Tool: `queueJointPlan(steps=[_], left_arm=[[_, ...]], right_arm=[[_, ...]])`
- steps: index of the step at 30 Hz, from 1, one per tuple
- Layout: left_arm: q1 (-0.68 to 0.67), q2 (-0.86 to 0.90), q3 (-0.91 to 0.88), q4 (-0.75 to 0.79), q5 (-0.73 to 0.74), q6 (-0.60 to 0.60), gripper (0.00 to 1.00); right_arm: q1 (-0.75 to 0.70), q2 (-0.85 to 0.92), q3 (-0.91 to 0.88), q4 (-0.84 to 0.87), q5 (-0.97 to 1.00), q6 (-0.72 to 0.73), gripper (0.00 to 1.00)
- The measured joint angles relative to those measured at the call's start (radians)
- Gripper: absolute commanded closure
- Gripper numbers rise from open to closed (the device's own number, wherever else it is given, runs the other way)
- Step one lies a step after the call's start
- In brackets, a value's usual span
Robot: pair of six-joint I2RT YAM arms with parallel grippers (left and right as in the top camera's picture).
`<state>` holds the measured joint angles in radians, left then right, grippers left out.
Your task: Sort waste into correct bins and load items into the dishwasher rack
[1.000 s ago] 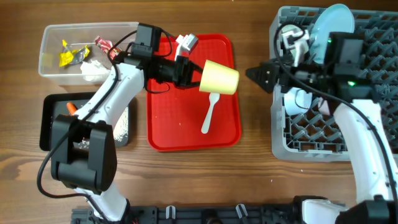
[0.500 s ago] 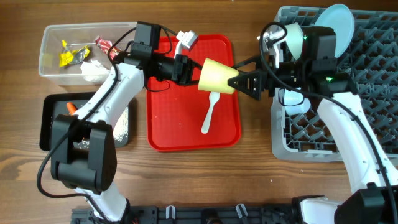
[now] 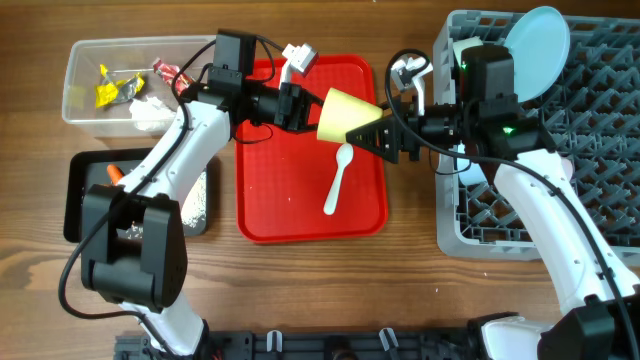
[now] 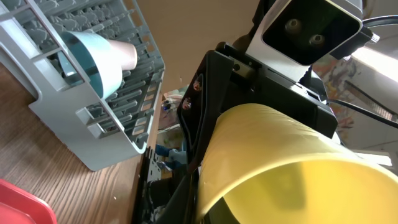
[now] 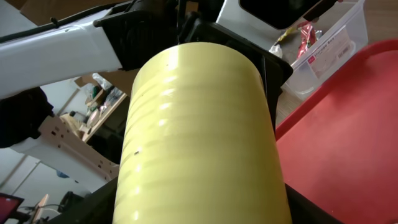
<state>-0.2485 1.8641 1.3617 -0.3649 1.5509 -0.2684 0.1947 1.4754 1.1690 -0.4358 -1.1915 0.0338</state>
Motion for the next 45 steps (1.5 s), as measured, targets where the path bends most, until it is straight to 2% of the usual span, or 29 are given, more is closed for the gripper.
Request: queueJointPlan(steps=[3, 7, 8, 9, 10, 11, 12, 13, 22, 29, 34, 45], left_arm=[[0.0, 0.0, 0.0, 0.001, 0.0, 0.0, 0.94], [0.0, 0.0, 0.0, 0.003, 0.0, -0.005, 0.69], [0.0, 0.0, 0.0, 0.002, -0.001, -0.013, 0.6], [0.0, 0.0, 0.0, 0.002, -0.001, -0.013, 0.47], [0.0, 0.0, 0.0, 0.002, -0.002, -0.01, 0.45], [0.0, 0.0, 0.0, 0.003, -0.005, -0.013, 0.37], [0.0, 0.0, 0.001, 0.002, -0.005, -0.014, 0.04], [0.0, 0.0, 0.001, 0.003, -0.011, -0.014, 0.0], [0.0, 0.0, 0.001, -0.008, -0.13, -0.018, 0.0], [0.0, 0.0, 0.001, -0.045, -0.224, -0.019, 0.0], [0.0, 0.0, 0.001, -0.136, -0.397, -0.015, 0.0], [-0.046, 0.0, 0.001, -0.174, -0.845, -0.015, 0.0]], right_arm=[[0.0, 0.0, 0.0, 0.003, 0.003, 0.004, 0.37], [0.0, 0.0, -0.001, 0.034, 0.008, 0.016, 0.41], [0.0, 0.0, -0.001, 0.043, 0.008, 0.023, 0.43], [0.0, 0.0, -0.001, 0.056, 0.009, 0.029, 0.43], [0.0, 0.0, -0.001, 0.064, 0.011, 0.039, 0.43], [-0.002, 0.0, -0.001, 0.068, 0.02, 0.049, 0.43], [-0.008, 0.0, -0.001, 0.071, 0.032, 0.061, 0.43], [-0.019, 0.0, -0.001, 0.071, 0.045, 0.072, 0.43], [-0.179, -0.013, -0.002, -0.01, 0.249, 0.101, 0.42], [-0.19, -0.042, -0.002, -0.039, 0.303, 0.101, 0.41], [-0.19, -0.042, -0.002, -0.04, 0.312, 0.101, 0.41], [-0.19, -0.042, -0.002, -0.079, 0.363, 0.1, 0.41]])
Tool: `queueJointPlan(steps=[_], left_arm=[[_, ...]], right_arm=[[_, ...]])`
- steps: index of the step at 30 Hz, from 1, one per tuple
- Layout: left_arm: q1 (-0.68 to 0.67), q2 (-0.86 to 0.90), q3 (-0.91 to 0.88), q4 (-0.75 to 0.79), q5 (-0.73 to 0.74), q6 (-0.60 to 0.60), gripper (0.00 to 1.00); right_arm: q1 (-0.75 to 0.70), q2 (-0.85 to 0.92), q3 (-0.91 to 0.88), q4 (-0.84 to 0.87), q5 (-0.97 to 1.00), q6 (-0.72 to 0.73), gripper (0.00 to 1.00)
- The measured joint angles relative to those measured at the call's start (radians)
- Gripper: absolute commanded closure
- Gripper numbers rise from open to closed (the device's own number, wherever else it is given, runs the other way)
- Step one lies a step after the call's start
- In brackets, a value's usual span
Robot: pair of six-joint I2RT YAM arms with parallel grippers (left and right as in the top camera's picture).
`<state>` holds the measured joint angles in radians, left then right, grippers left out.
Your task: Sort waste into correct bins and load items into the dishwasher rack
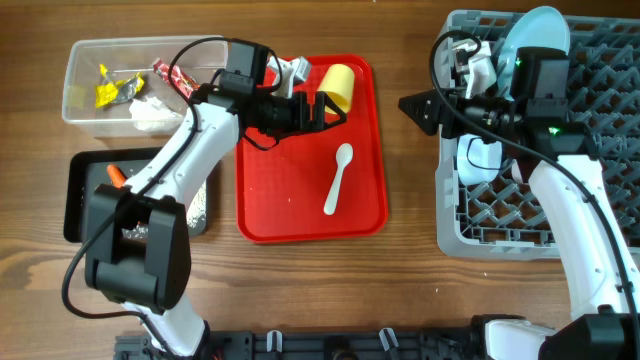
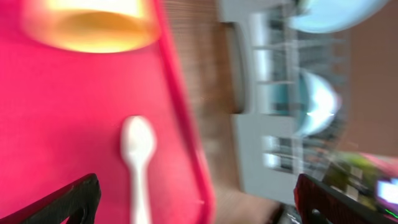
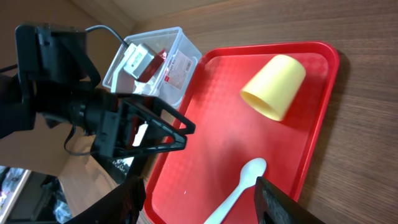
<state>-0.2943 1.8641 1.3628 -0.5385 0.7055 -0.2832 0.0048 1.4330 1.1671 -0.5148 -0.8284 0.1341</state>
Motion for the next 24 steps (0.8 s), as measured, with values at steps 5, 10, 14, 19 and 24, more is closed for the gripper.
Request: queueJointPlan(steps=[5, 10, 14, 19, 24], left_arm=[[-0.024, 0.002, 0.0, 0.014, -0.212, 0.0, 0.0], [-0.092, 0.031, 0.0, 0.113, -0.34, 0.0, 0.0], [-0.184, 0.038, 0.0, 0.168, -0.536, 0.018, 0.0], [-0.267, 0.09, 0.0, 0.27, -0.761, 0.046, 0.0], [-0.262, 0.243, 0.003, 0.426, -0.831, 0.115, 0.0]], right_arm=[[0.0, 0.0, 0.0, -0.006, 0.023, 0.0, 0.4], [0.0, 0.0, 0.0, -0.024, 0.058, 0.0, 0.34], [0.0, 0.0, 0.0, -0.024, 0.071, 0.0, 0.32], [0.0, 0.0, 0.0, -0.032, 0.071, 0.0, 0.31], [0.0, 0.0, 0.0, -0.072, 0.093, 0.0, 0.3]])
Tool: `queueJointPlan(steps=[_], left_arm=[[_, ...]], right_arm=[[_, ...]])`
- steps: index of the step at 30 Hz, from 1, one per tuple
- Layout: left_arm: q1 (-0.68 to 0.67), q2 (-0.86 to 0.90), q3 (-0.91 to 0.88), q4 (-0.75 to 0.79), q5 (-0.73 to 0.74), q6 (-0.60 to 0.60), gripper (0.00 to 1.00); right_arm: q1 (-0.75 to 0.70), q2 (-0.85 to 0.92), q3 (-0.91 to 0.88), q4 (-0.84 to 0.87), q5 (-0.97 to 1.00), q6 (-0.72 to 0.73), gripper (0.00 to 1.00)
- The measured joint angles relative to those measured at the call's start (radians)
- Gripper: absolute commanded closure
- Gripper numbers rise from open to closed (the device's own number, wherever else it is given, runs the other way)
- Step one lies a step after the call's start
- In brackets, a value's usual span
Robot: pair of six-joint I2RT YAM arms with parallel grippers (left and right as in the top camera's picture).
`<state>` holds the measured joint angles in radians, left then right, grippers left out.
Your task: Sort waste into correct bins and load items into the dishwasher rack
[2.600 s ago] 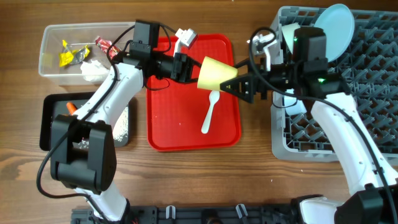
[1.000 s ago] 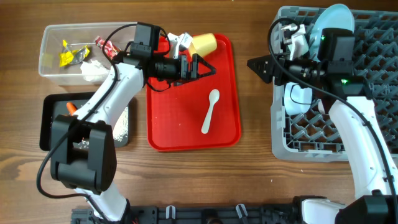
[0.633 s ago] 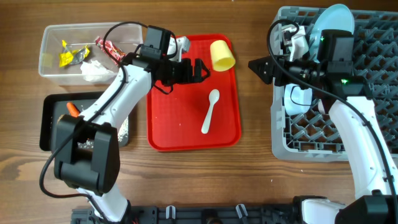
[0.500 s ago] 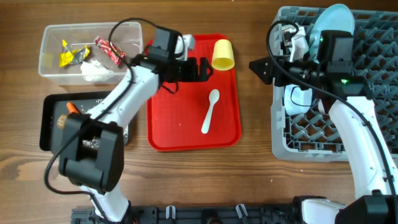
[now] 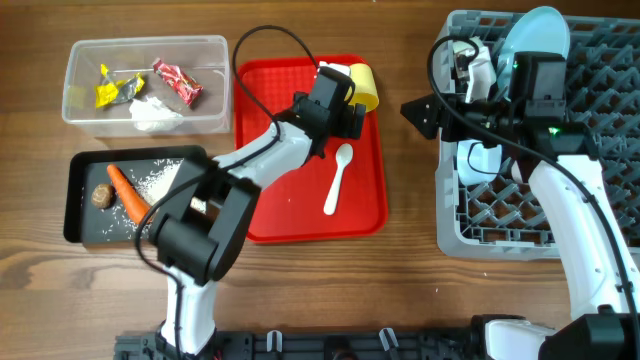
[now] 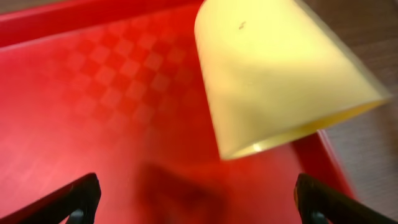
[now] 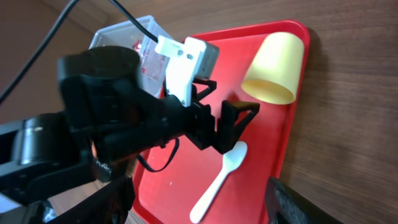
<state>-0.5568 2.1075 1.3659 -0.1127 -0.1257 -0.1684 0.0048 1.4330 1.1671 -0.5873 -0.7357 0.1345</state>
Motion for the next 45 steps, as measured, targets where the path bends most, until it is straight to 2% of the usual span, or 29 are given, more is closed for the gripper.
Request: queueJointPlan(steps=[5, 7, 11, 12, 13, 14, 15, 23, 24, 25, 27, 29, 33, 36, 37, 39, 41, 43, 44, 45], left_arm=[[0.0, 0.068, -0.001, 0.132, -0.061, 0.038, 0.0], [0.0, 0.076, -0.001, 0.18, -0.069, 0.042, 0.12], [0.0, 0.077, 0.0, 0.269, -0.076, 0.053, 0.67], [0.0, 0.077, 0.0, 0.283, -0.079, 0.051, 0.73], [0.0, 0.077, 0.0, 0.295, -0.08, 0.054, 0.88], [0.0, 0.077, 0.0, 0.297, -0.081, 0.057, 0.96], [0.0, 0.077, 0.0, 0.298, -0.083, 0.052, 0.96], [0.0, 0.076, 0.0, 0.224, -0.083, 0.055, 0.95], [0.0, 0.075, 0.0, 0.226, -0.083, 0.055, 0.78], [0.0, 0.075, 0.0, 0.226, -0.083, 0.055, 0.41], [0.0, 0.075, 0.0, 0.226, -0.083, 0.057, 0.23], [0.0, 0.075, 0.0, 0.228, -0.083, 0.057, 0.15], [0.0, 0.075, 0.0, 0.289, -0.083, 0.055, 0.08], [0.006, 0.087, 0.0, 0.397, -0.083, 0.055, 0.08], [0.01, 0.099, 0.002, 0.441, -0.083, 0.055, 0.11], [0.023, 0.138, 0.006, 0.536, -0.083, 0.055, 0.26], [0.037, 0.182, 0.006, 0.592, -0.082, 0.06, 0.65], [0.044, 0.211, 0.006, 0.606, -0.083, 0.055, 0.91], [0.045, 0.221, 0.006, 0.604, -0.084, 0.053, 0.96], [0.045, 0.227, 0.006, 0.6, -0.082, 0.058, 0.96]], right_arm=[[0.0, 0.0, 0.0, -0.024, 0.023, 0.0, 0.29], [0.0, 0.0, 0.0, -0.034, 0.031, 0.0, 0.29], [0.0, 0.0, 0.0, -0.043, 0.045, 0.0, 0.29], [0.0, 0.0, 0.0, -0.045, 0.046, 0.0, 0.29], [0.0, 0.0, 0.0, -0.045, 0.049, 0.0, 0.29], [0.0, 0.0, 0.0, -0.045, 0.049, 0.0, 0.29], [0.0, 0.0, 0.0, -0.047, 0.05, 0.0, 0.29], [0.0, 0.0, 0.0, -0.049, 0.057, 0.0, 0.29], [0.0, 0.0, 0.0, -0.049, 0.057, 0.0, 0.29], [0.0, 0.0, 0.0, -0.049, 0.057, 0.0, 0.29], [0.0, 0.0, 0.0, -0.05, 0.057, 0.0, 0.29], [0.0, 0.0, 0.0, -0.057, 0.057, 0.0, 0.29], [0.0, 0.0, 0.0, -0.06, 0.057, 0.0, 0.29], [0.0, 0.0, 0.0, -0.064, 0.057, 0.0, 0.29], [0.0, 0.0, 0.0, -0.067, 0.057, 0.0, 0.29], [0.0, 0.0, 0.0, -0.074, 0.057, 0.0, 0.29], [0.0, 0.0, 0.0, -0.089, 0.061, 0.0, 0.29], [0.0, 0.0, 0.0, -0.105, 0.069, 0.0, 0.29], [0.0, 0.0, 0.0, -0.109, 0.076, 0.0, 0.29], [0.0, 0.0, 0.0, -0.114, 0.086, 0.0, 0.29]])
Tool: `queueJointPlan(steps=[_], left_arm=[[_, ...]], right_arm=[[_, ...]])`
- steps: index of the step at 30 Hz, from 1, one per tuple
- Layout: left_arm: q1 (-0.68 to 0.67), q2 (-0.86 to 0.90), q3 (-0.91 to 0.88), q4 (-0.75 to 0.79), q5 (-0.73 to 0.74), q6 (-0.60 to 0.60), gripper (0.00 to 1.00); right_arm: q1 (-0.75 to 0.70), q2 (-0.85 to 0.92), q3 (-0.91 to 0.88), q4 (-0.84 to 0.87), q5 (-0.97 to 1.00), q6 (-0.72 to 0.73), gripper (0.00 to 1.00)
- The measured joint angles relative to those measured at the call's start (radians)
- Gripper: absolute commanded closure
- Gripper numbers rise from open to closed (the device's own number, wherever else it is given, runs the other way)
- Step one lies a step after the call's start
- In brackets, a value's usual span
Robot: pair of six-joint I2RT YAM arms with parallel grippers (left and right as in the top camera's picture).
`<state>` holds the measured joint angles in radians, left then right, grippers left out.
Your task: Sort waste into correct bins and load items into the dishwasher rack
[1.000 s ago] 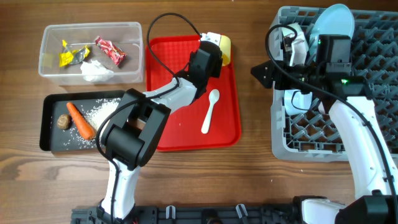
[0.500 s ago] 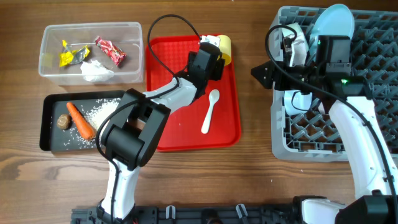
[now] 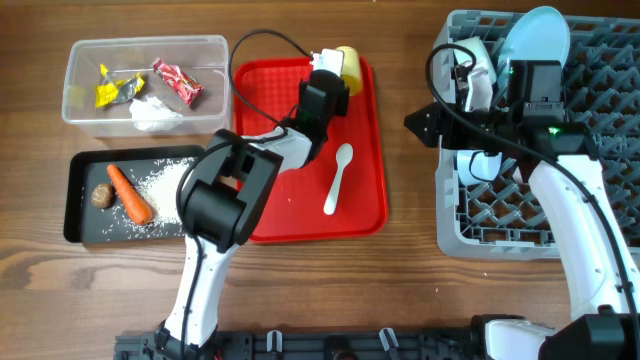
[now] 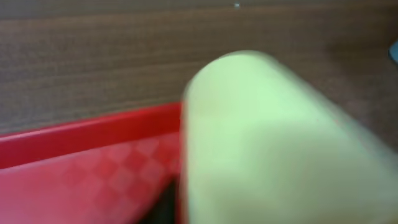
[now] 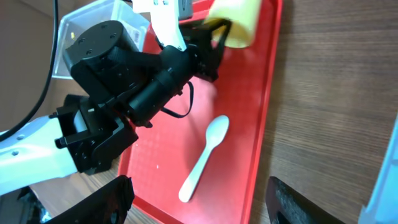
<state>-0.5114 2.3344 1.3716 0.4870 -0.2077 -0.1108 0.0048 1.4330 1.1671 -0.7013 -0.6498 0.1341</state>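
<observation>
The yellow cup (image 3: 348, 58) lies on its side at the far edge of the red tray (image 3: 290, 215). It fills the left wrist view as a blurred yellow shape (image 4: 280, 137). My left gripper (image 3: 335, 72) is at the cup's open end with its fingers (image 5: 216, 38) closed on the rim. A white plastic spoon (image 3: 337, 178) lies on the tray's right half, also in the right wrist view (image 5: 204, 158). My right gripper (image 3: 418, 121) hangs open and empty by the left edge of the grey dishwasher rack (image 3: 600, 180), looking down at the tray (image 5: 239, 124).
A light blue plate (image 3: 535, 35) stands in the rack's far end. At the far left, a clear bin (image 3: 70, 85) holds wrappers. In front of it a black tray (image 3: 75, 225) holds a carrot (image 3: 130, 195) and white crumbs. Bare wood separates tray and rack.
My left gripper was open just short of the cup at the tray's far right corner. Now it is closed on the cup, which sits further left, over the far edge. The right gripper barely moved.
First the cup hung in the air between both grippers above the tray. Then it lay on the tray's far right with both grippers apart and the right one back by the rack. The left gripper then faced the cup open, and now grips it.
</observation>
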Motion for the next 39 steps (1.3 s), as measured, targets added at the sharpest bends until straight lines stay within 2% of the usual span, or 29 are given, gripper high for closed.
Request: queueJointPlan(steps=[9, 16, 21, 25, 31, 35, 36, 39], left_arm=[[-0.004, 0.0, 0.003, 0.018, -0.001, -0.003, 0.96], [-0.004, -0.186, 0.005, -0.378, 0.005, -0.005, 0.96], [-0.003, -0.412, 0.002, -0.632, 0.105, -0.006, 0.96], [0.035, -0.547, 0.002, -0.79, 0.339, -0.029, 0.96], [0.284, -0.582, 0.002, -0.895, 0.924, -0.065, 0.96], [0.43, -0.582, 0.002, -0.898, 1.209, -0.071, 0.96], [0.475, -0.582, 0.002, -0.899, 1.331, -0.071, 0.96], [0.525, -0.583, 0.002, -0.898, 1.504, -0.075, 0.96]], right_arm=[[0.0, 0.0, 0.0, -0.001, 0.009, 0.0, 0.29], [0.0, 0.0, 0.0, 0.018, 0.016, 0.0, 0.29], [0.0, 0.0, 0.0, 0.029, 0.019, 0.0, 0.29], [0.0, 0.0, 0.0, 0.032, 0.019, 0.0, 0.26], [0.0, 0.0, 0.0, 0.099, -0.123, -0.058, 0.18], [0.0, 0.0, 0.0, 0.145, -0.257, -0.122, 0.12], [0.0, 0.0, 0.0, 0.181, -0.317, -0.138, 0.11], [0.001, 0.0, 0.0, 0.27, -0.447, -0.151, 0.11]])
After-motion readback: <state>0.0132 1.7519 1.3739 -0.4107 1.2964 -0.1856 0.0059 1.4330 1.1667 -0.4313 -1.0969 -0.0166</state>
